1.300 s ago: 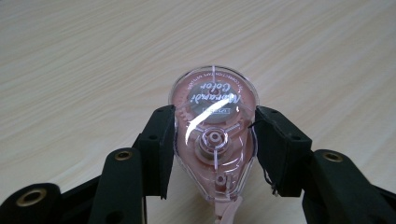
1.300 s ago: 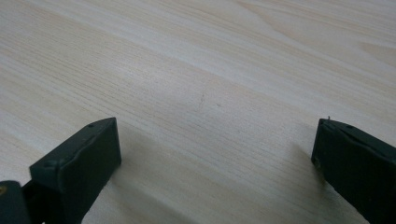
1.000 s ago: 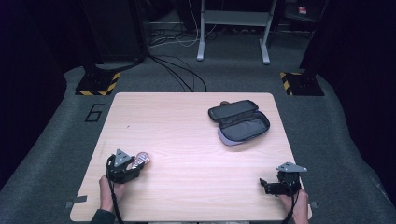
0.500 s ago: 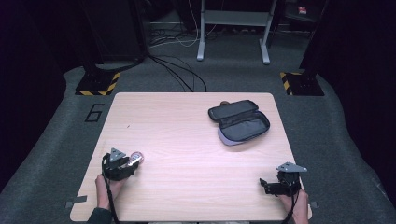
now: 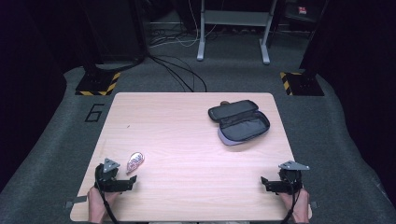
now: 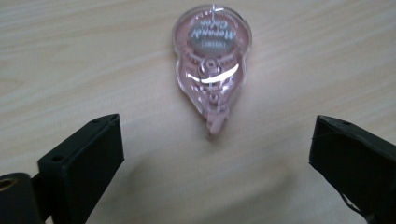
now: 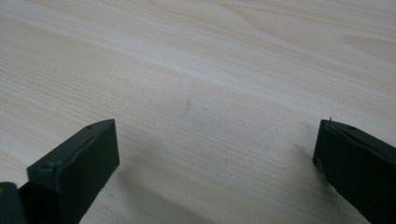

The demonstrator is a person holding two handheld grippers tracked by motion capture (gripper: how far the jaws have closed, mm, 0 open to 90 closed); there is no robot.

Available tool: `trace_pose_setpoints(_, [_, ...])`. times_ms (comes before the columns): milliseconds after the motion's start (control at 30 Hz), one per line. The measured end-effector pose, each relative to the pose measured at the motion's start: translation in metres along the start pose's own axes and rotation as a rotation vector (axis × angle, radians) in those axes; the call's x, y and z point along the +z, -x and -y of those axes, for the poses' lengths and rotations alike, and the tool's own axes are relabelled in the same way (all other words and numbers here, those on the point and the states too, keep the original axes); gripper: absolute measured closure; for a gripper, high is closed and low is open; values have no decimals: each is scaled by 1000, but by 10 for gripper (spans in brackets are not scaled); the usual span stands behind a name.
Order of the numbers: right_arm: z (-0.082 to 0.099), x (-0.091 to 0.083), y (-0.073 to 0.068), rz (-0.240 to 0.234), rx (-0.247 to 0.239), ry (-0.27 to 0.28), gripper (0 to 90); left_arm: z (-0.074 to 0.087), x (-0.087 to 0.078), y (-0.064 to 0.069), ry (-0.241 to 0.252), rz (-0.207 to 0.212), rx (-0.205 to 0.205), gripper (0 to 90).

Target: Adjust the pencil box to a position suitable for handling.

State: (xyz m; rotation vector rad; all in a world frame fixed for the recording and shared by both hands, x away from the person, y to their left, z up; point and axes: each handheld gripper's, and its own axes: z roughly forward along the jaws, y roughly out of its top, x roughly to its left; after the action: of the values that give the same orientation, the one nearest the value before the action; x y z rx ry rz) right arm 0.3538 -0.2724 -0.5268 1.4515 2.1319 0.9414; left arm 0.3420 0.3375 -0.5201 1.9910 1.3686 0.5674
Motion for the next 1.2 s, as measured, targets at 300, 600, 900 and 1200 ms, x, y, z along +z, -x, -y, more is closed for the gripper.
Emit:
trace_pose_setpoints(300, [-23, 7, 5, -26, 23, -34, 0, 14, -4, 9, -21, -43, 30, 3])
trace_pose_setpoints(600, [-64, 15, 19, -41, 62, -13, 3, 19, -2, 4, 14, -25, 0, 2])
trace_pose_setpoints(900, [-102, 32, 35, -17, 77, -8, 31, 19, -2, 3, 14, -24, 0, 2])
trace_pose_setpoints(1200, [-131, 48, 51, 10, 113, -16, 120, 19, -2, 4, 15, -22, 0, 2])
